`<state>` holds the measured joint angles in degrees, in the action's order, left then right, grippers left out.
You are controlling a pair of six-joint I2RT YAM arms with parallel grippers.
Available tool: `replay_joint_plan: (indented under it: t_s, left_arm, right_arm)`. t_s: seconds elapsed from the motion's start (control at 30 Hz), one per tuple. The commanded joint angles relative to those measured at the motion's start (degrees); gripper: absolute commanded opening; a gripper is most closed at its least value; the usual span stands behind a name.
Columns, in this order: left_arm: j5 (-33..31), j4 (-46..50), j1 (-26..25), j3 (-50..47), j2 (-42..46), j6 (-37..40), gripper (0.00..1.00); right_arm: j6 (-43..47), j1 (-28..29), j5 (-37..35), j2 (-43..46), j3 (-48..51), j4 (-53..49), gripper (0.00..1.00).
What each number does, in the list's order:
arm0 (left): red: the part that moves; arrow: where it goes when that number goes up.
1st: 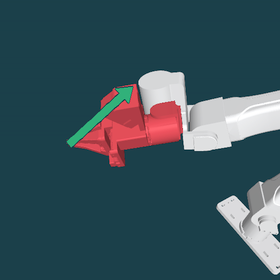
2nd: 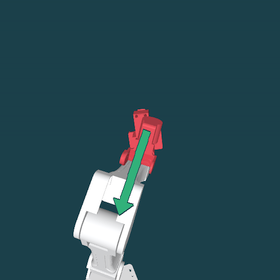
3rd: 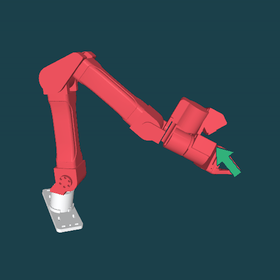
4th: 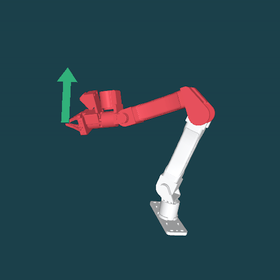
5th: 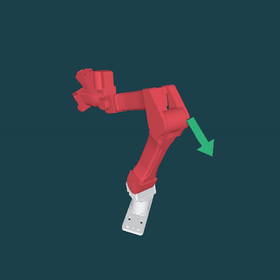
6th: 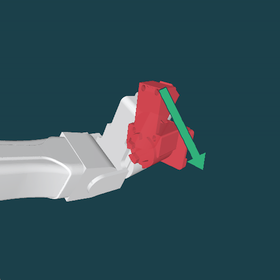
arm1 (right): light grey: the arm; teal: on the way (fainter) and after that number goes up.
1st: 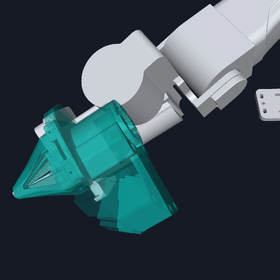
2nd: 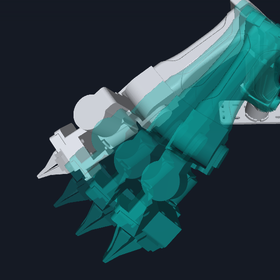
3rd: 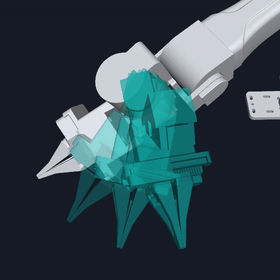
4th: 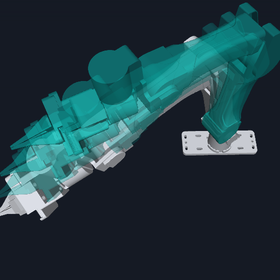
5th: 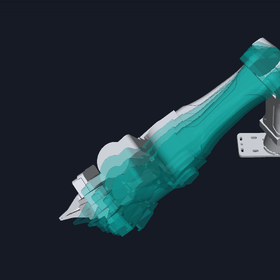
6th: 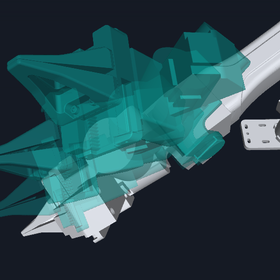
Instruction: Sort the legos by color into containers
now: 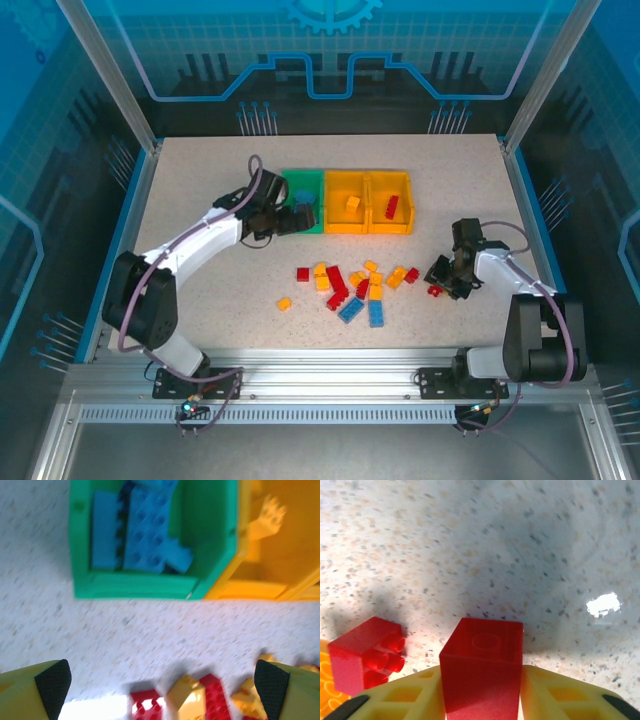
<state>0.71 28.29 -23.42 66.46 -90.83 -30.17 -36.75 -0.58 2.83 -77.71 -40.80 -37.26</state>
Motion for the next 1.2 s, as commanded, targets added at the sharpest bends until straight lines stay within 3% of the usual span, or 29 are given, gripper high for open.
replay_joint_plan:
  t_s: [0.0, 0.33, 0.6, 0.83, 0.93, 1.03, 1.17]
  left_arm:
    - [-2.66, 2.89, 0.39, -5.56, 3.63, -1.78, 0.99]
    - [-2.29, 6.17, -0.04, -16.04, 11.73, -8.03, 0.99]
    - [-2.42, 10.42, -4.59, -19.65, 13.04, -14.87, 0.99]
    - [-1.59, 11.41, -9.19, -21.36, 12.73, -21.19, 0.99]
    - [-1.42, 12.21, -10.45, -21.30, 11.00, -23.70, 0.99]
    - [-0.32, 11.79, -11.09, -21.28, 9.48, -25.48, 0.99]
    - [0.61, 10.95, -12.77, -20.91, 7.87, -27.74, 0.98]
  right_arm:
    - [3.20, 1.89, -2.33, -0.73, -3.74, -2.99, 0.34]
    - [1.47, 5.89, 0.86, -4.09, -23.70, -7.25, 0.30]
    - [2.17, 11.01, 2.08, -24.92, -47.47, -8.97, 0.30]
    - [1.60, 11.36, 1.39, -36.64, -57.01, -10.56, 0.33]
    - [1.58, 11.53, 1.63, -38.44, -59.08, -10.72, 0.45]
    - [1.67, 12.00, 2.22, -38.74, -60.27, -11.01, 0.69]
    - [2.04, 13.34, 1.60, -36.36, -59.73, -10.92, 0.78]
